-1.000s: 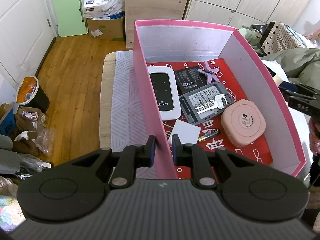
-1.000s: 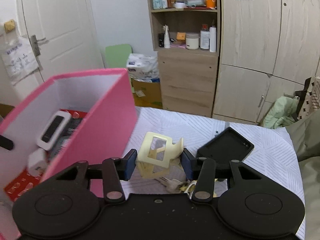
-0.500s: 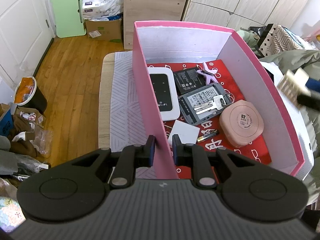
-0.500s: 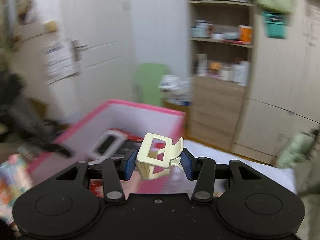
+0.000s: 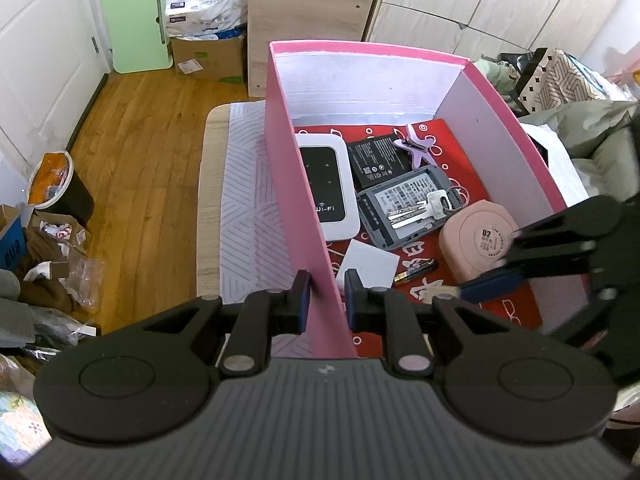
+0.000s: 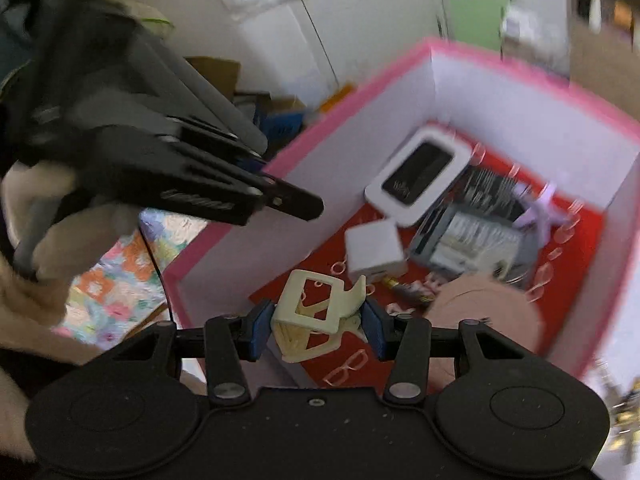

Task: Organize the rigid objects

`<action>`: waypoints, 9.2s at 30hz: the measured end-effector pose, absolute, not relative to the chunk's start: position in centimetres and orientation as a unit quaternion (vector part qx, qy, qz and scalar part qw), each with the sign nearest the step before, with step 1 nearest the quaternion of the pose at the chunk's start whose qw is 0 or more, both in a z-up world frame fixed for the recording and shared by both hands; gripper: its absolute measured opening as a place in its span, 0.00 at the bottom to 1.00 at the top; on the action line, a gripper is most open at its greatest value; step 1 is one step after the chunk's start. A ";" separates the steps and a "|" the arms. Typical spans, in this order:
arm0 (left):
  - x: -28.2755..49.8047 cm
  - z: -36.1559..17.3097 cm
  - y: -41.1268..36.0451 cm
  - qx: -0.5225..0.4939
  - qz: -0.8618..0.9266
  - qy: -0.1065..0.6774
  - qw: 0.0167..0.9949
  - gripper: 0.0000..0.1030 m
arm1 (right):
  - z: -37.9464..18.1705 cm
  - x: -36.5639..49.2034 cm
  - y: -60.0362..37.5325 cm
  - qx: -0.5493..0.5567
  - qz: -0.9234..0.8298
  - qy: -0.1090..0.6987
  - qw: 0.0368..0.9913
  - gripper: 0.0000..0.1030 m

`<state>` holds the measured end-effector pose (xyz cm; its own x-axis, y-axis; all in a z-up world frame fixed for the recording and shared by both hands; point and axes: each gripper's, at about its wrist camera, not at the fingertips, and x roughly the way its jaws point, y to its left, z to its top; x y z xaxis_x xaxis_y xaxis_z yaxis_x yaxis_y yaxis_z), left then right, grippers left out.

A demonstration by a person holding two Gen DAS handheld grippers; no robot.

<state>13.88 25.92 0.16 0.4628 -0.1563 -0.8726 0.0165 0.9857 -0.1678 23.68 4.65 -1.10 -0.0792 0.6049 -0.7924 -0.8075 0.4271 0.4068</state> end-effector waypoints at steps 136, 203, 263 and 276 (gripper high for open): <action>13.9 0.2 25.7 -0.085 -0.034 0.517 0.851 0.16 | -1.1 24.3 -17.2 0.195 0.374 0.420 0.803 0.05; 13.9 0.4 25.3 -0.087 -0.021 0.518 0.851 0.16 | -7.2 28.5 -17.2 0.004 0.255 0.414 0.874 0.44; 13.5 0.3 25.6 -0.090 -0.031 0.512 0.854 0.16 | 2.4 20.5 -4.3 -0.116 0.523 0.415 0.735 0.47; 13.5 0.3 25.8 -0.094 -0.032 0.511 0.854 0.16 | 1.8 19.7 -3.8 -0.171 0.486 0.414 0.750 0.56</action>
